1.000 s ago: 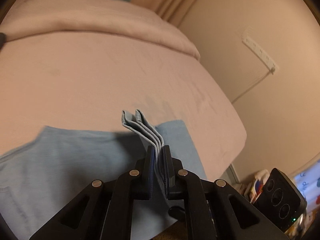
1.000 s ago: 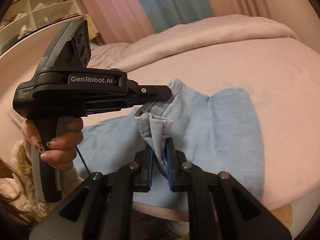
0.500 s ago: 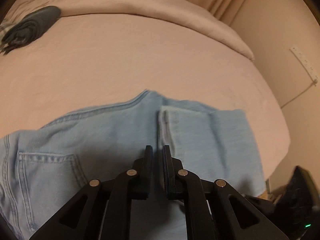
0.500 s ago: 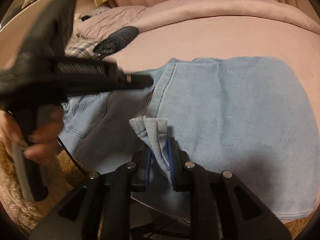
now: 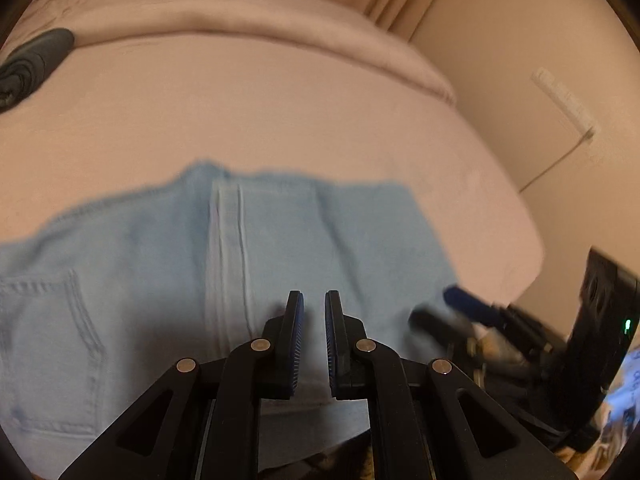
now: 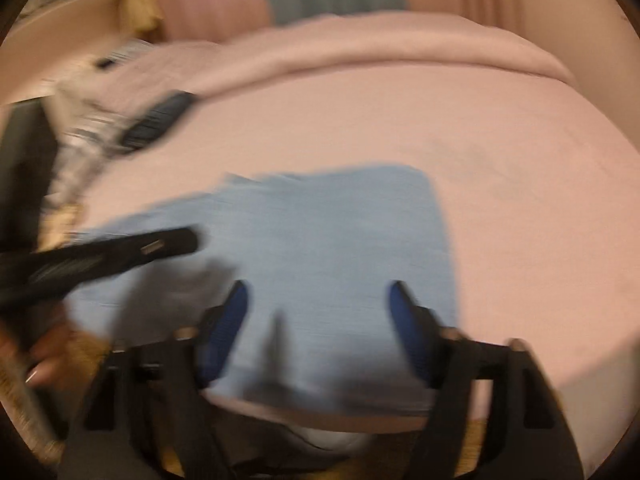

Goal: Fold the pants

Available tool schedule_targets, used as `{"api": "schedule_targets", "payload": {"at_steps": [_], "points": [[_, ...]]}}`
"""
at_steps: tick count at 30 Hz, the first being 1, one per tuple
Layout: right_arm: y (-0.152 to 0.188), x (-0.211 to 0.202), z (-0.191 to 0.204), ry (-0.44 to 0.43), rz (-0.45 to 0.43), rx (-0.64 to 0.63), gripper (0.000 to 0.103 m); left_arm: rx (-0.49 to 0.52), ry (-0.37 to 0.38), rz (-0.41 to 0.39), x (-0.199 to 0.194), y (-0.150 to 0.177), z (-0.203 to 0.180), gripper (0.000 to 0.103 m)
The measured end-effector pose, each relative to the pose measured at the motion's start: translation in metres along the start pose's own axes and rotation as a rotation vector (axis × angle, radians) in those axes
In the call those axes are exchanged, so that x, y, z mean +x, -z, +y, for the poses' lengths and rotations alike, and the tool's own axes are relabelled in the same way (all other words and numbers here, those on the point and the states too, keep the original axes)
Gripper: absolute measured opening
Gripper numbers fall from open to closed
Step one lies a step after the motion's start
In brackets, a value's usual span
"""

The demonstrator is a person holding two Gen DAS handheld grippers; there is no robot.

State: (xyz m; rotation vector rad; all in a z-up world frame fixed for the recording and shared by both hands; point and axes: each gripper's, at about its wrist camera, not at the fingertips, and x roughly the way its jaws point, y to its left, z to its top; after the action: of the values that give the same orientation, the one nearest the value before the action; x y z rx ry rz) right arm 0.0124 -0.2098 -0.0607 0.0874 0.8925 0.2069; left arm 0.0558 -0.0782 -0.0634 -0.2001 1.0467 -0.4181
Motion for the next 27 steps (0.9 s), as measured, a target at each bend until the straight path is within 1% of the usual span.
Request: {"api": "schedule_targets", "payload": {"at_steps": [1,2,3,5,6,8,9,13,16,17,18,19,20,21,23,24,27], "points": [[0.003,0.007,-0.004,0.037,0.018,-0.006,0.039,0.008,-0.023,0.019,0.007,0.003,-0.001,0.006],[0.008,0.015,-0.009,0.067,0.041,-0.018,0.034,0.016,-0.045,0.038,0.014,0.006,-0.002,0.006],[0.01,0.017,-0.01,0.074,0.046,-0.026,0.033,0.017,-0.061,0.048,0.019,0.01,-0.002,0.006],[0.015,0.016,-0.011,0.082,0.033,-0.045,0.033,0.011,-0.094,0.042,0.02,0.017,-0.001,0.006],[0.015,0.015,-0.011,0.087,0.029,-0.047,0.033,-0.015,-0.102,0.051,0.019,0.019,0.002,0.006],[0.017,0.018,-0.014,0.088,0.029,-0.033,0.033,-0.06,-0.083,0.053,0.014,0.026,0.008,0.006],[0.022,0.016,-0.015,0.086,0.03,-0.026,0.033,-0.066,-0.077,0.048,0.012,0.031,0.009,0.006],[0.025,0.012,-0.011,0.079,0.043,-0.023,0.033,-0.072,-0.073,0.015,-0.004,0.056,0.023,0.006],[0.03,0.002,-0.011,0.065,0.063,-0.014,0.034,-0.067,-0.089,0.0,-0.006,0.063,0.024,0.006],[0.022,-0.001,-0.014,0.036,0.076,-0.001,0.034,-0.061,-0.097,0.0,-0.007,0.064,0.022,0.006],[0.014,-0.004,-0.017,0.001,0.071,0.012,0.034,-0.054,-0.104,0.001,-0.008,0.065,0.021,0.006],[0.005,-0.008,-0.021,-0.027,0.045,0.024,0.032,-0.05,-0.11,0.002,-0.004,0.06,0.014,0.006],[-0.007,-0.012,-0.023,-0.028,0.013,0.025,0.033,-0.051,-0.112,0.0,-0.005,0.059,0.013,0.006],[-0.018,-0.014,-0.025,-0.003,-0.013,0.002,0.035,-0.056,-0.112,-0.004,-0.005,0.061,0.012,0.006],[-0.035,-0.003,-0.029,0.051,-0.021,-0.02,0.034,-0.068,-0.109,-0.012,0.0,0.057,0.009,0.006],[-0.043,0.008,-0.032,0.081,-0.001,-0.015,0.034,-0.07,-0.109,-0.016,0.0,0.057,0.01,0.006],[-0.052,0.04,-0.042,0.068,0.063,0.016,0.033,-0.065,-0.113,-0.02,0.001,0.058,0.01,0.006]]}}
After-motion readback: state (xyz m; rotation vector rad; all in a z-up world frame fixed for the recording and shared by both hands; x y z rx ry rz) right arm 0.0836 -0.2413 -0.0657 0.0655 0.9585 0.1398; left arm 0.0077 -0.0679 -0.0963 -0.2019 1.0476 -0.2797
